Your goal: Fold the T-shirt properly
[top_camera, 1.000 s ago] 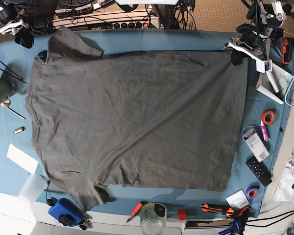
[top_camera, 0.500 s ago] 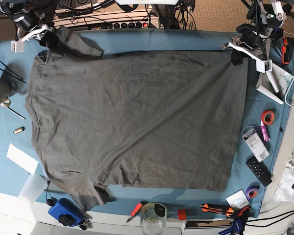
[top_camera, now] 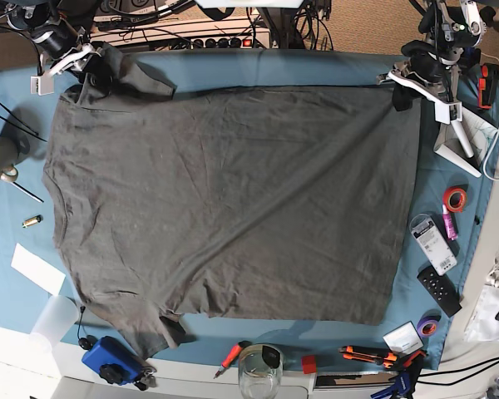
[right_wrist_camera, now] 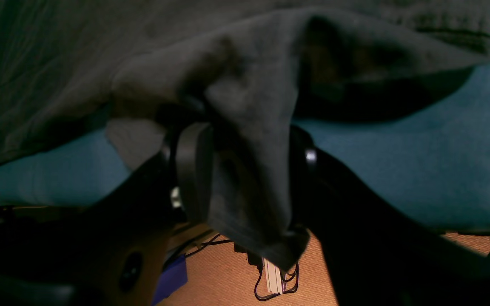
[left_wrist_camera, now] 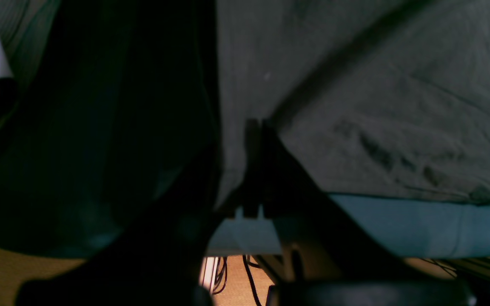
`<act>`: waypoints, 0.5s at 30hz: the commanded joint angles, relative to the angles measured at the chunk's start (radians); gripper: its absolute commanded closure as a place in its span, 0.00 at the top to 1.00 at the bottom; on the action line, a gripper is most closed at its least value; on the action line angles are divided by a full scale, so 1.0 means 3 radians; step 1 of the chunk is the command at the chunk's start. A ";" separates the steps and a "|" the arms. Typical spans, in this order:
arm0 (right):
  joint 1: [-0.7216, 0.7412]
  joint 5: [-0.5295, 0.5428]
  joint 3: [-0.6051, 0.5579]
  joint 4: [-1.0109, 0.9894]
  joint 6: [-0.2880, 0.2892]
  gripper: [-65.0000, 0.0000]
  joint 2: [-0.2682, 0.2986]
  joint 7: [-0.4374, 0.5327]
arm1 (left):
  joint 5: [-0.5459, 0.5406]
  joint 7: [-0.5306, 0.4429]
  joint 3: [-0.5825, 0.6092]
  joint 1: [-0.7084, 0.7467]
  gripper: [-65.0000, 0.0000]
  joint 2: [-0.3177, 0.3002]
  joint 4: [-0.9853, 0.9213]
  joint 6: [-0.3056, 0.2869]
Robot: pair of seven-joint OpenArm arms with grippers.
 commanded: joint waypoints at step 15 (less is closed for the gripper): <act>-0.0031 0.0367 0.0491 0.0046 -0.0003 0.00 0.0038 -0.0245 | -0.0037 0.0015 -0.0018 0.0013 0.00 -0.0022 0.0076 -0.0025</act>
